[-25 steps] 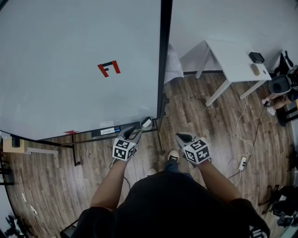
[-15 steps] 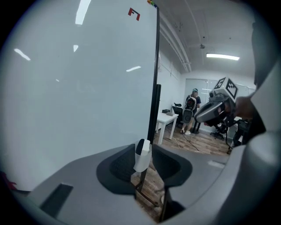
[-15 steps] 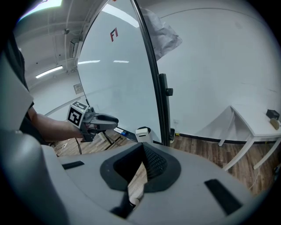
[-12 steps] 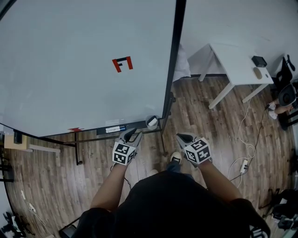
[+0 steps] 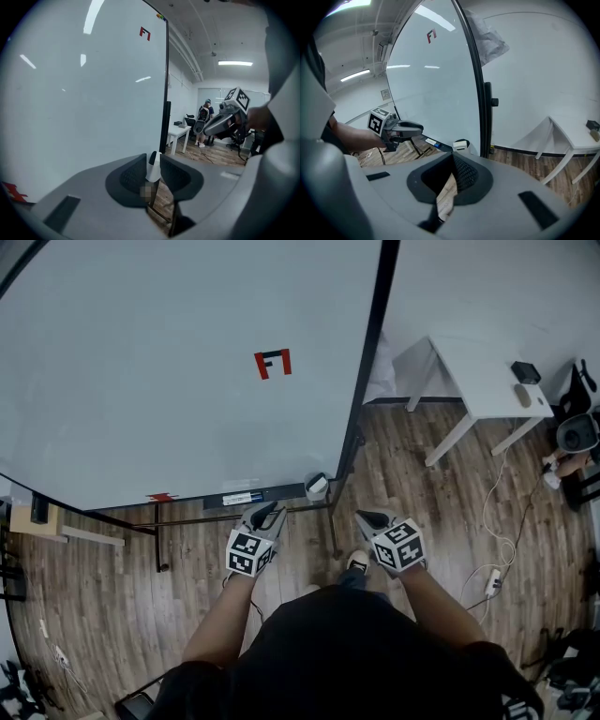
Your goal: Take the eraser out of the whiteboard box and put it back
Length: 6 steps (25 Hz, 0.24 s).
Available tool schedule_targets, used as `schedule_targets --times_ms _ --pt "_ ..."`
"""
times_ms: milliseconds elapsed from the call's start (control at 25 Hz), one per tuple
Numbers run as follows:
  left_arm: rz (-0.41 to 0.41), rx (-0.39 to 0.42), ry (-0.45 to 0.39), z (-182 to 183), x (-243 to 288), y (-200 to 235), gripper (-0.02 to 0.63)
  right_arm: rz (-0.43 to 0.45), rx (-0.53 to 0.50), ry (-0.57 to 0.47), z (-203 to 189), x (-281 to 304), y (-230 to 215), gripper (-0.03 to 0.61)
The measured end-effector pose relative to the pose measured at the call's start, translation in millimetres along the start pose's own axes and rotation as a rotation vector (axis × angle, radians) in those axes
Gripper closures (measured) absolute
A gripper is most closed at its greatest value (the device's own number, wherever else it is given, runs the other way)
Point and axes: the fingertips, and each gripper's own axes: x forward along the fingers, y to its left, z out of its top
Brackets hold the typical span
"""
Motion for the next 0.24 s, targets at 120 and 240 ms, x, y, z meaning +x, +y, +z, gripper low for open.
schedule_targets --times_ms 120,240 --pt "0.003 0.003 -0.007 1 -8 0 0.520 -0.005 -0.002 -0.006 2 -1 3 0.583" --pt "0.005 0.005 -0.010 0 -16 -1 0.528 -0.010 -0.001 -0.011 3 -3 7 0.583"
